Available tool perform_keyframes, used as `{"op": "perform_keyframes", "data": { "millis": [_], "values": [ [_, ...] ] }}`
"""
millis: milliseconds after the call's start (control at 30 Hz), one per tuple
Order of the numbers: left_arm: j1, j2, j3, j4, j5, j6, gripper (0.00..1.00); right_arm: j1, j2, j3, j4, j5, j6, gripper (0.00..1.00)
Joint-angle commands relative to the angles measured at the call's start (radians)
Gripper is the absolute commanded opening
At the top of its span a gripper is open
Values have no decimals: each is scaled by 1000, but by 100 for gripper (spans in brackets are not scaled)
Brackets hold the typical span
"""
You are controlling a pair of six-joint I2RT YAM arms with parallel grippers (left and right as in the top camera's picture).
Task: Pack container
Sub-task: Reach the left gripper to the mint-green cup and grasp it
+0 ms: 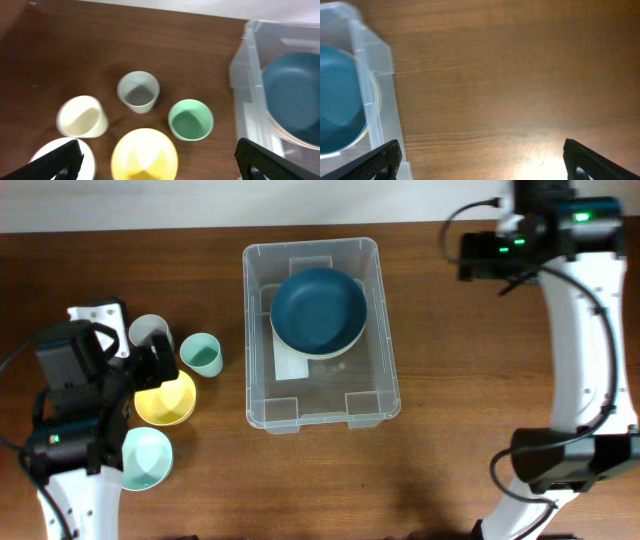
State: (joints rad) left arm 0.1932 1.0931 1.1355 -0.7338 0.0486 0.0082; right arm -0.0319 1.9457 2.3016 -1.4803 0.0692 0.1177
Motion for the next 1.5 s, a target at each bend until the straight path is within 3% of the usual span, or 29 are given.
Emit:
{"op": "perform_keyframes", "data": {
  "millis": [0,167,400,1467],
  "values": [
    [-17,104,9,16,98,19,99,-184,0,-3,-11,-216,69,99],
    [-137,287,19,26,60,46,99,-360,0,-3,-105,-241,58,99],
    [-204,462,63,26,-19,30,99,-421,1,-8,-154,-239,14,99],
    [-251,594,78,72,-19,31,94,-420,7,-8,-159,-238,14,99]
  ]
}}
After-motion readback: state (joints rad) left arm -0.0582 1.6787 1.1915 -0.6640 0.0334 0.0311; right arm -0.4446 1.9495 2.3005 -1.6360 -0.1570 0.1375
